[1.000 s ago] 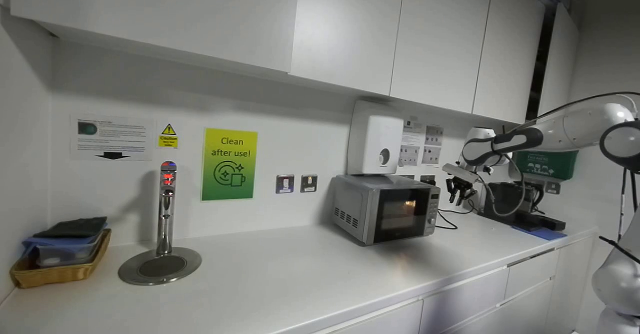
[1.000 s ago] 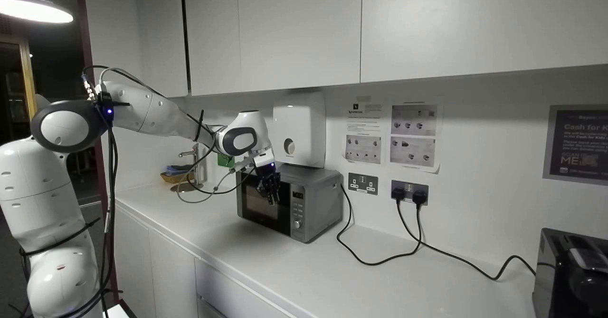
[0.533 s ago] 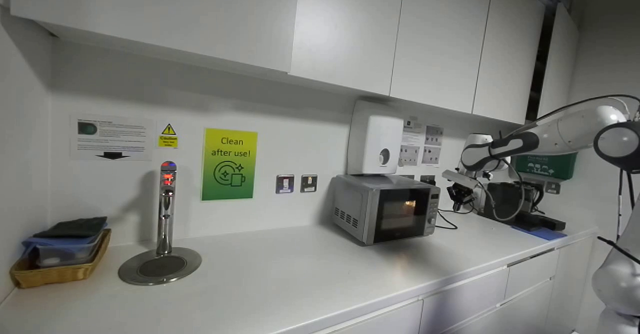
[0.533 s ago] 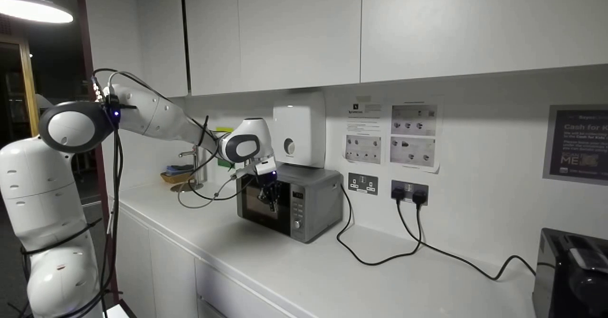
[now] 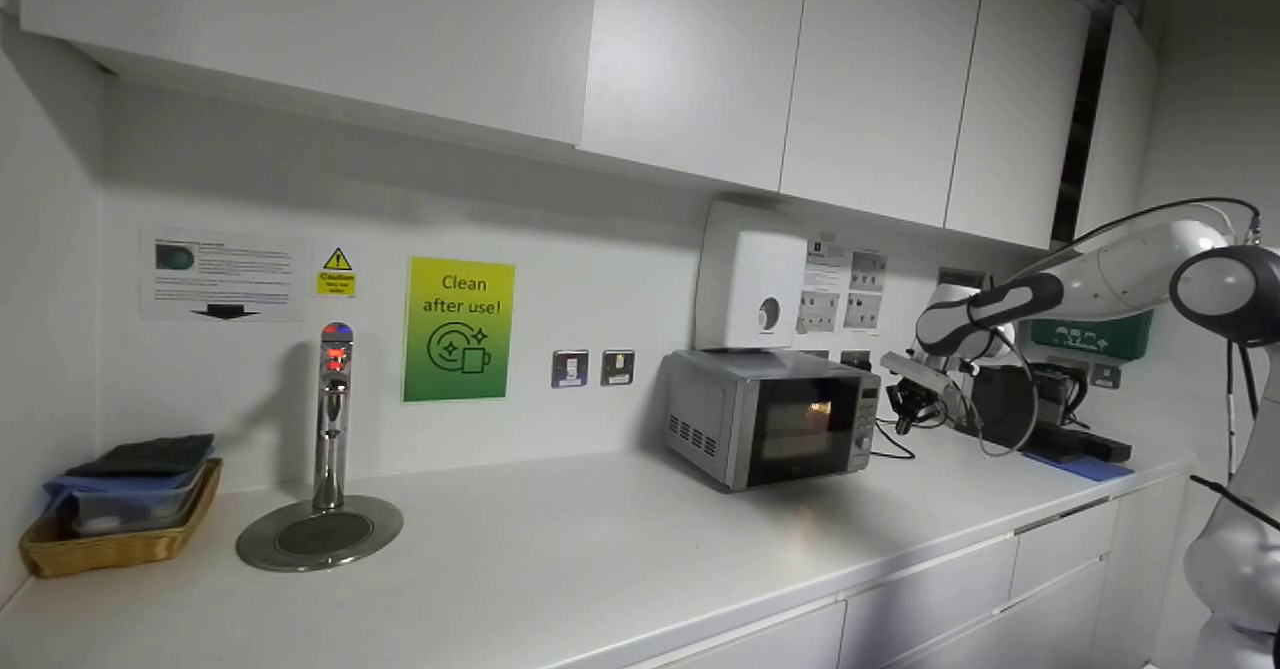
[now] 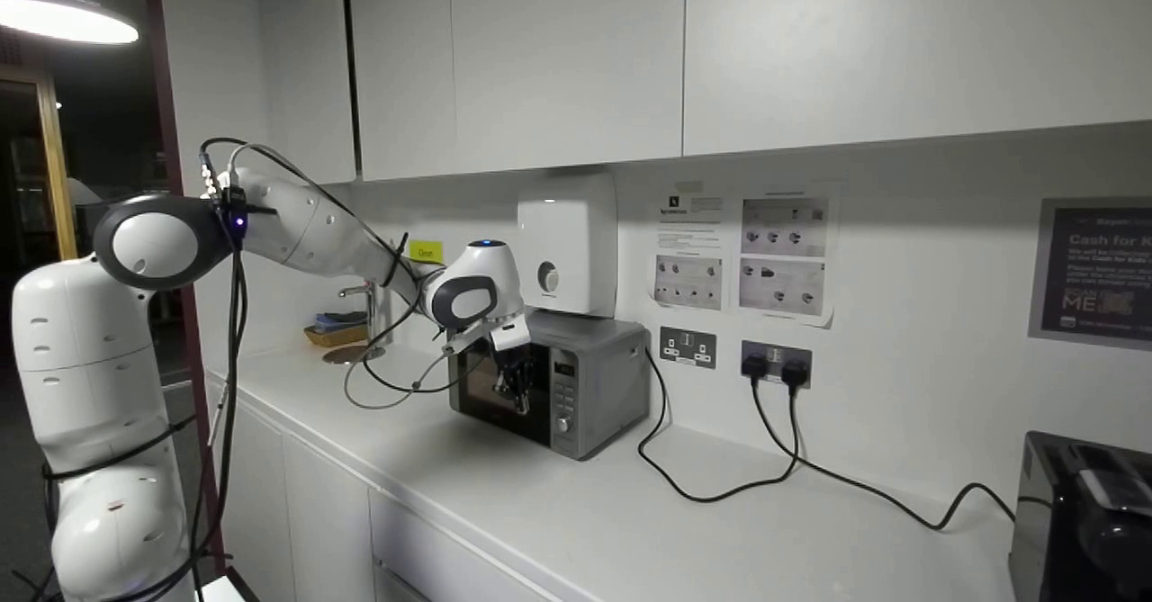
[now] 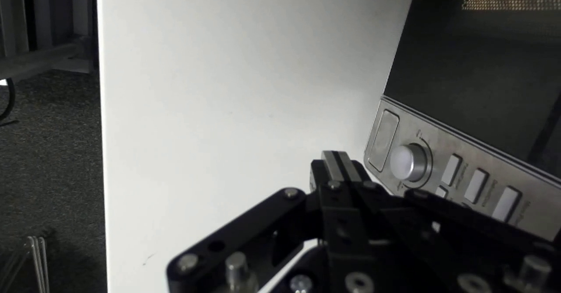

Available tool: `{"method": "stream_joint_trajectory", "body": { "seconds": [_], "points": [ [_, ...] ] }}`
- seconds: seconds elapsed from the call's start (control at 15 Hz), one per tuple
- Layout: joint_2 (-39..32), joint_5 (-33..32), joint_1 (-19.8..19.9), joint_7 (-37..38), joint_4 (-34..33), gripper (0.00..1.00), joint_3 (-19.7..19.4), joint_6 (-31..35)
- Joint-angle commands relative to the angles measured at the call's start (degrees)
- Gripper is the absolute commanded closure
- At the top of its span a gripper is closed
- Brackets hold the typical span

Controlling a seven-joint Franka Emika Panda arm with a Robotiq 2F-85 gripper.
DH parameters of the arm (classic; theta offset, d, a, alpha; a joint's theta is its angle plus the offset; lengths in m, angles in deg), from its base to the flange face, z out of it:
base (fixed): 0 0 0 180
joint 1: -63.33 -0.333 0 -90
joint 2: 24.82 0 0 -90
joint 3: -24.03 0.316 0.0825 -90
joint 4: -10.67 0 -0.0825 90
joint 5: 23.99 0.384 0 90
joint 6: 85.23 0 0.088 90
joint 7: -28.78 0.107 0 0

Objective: Press a button on the microwave

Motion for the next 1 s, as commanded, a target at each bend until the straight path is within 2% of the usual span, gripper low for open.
{"method": "stream_joint_trajectory", "body": {
  "seconds": [0.0, 0.53, 0.93],
  "points": [
    [-0.3, 5.1, -0.8, -5.8, 0.9, 1.00, -1.1, 2.5],
    [-2.1, 11.0, -0.9, -15.1, 0.9, 1.00, -1.2, 9.3],
    [-5.1, 15.6, -1.2, -19.2, 0.3, 1.00, -1.0, 14.9]
  ]
}}
